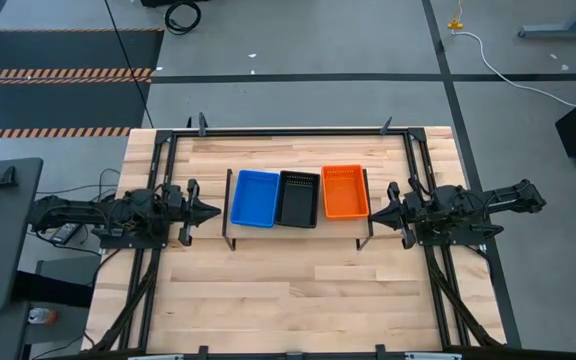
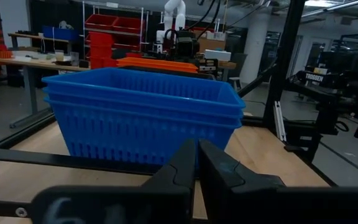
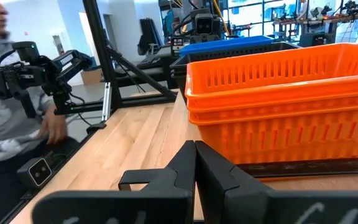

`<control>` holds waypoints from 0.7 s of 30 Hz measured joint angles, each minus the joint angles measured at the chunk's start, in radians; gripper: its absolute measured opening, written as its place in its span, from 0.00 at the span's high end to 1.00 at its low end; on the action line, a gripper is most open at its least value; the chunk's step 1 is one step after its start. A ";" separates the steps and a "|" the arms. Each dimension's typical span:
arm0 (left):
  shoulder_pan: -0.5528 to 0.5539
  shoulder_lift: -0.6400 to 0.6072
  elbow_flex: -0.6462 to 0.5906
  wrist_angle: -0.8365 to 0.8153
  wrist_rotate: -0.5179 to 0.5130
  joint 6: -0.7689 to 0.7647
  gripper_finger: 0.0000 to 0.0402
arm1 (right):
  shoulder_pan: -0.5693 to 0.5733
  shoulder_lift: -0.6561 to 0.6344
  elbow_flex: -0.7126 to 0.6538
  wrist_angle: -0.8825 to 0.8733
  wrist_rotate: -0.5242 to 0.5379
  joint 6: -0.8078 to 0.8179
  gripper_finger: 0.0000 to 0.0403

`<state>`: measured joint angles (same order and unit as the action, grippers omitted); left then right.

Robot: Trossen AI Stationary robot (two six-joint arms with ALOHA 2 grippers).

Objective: Stack baskets on shelf by color
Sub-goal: Return to Home Position

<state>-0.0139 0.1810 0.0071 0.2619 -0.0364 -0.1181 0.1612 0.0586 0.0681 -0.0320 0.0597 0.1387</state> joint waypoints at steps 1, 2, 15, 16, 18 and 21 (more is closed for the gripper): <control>0.000 0.000 0.000 0.000 0.000 0.000 0.95 | 0.000 0.000 0.000 0.000 0.000 0.000 0.96; 0.000 0.000 0.000 0.000 0.000 0.000 0.95 | 0.000 0.000 0.000 0.000 0.000 0.000 0.96; 0.000 0.000 0.000 0.000 0.000 0.000 0.93 | 0.000 -0.001 0.001 0.000 0.001 0.000 0.96; 0.000 0.000 0.000 0.000 0.000 0.000 0.93 | 0.000 -0.001 0.001 0.000 0.001 0.000 0.96; 0.000 0.000 0.000 0.000 0.000 0.000 0.94 | 0.000 -0.001 0.001 0.000 0.001 0.000 0.96; 0.000 0.000 0.000 0.000 0.000 0.000 0.94 | 0.000 -0.001 0.001 0.000 0.001 0.000 0.96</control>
<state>-0.0139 0.1810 0.0067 0.2619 -0.0364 -0.1177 0.1612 0.0578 0.0689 -0.0319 0.0605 0.1387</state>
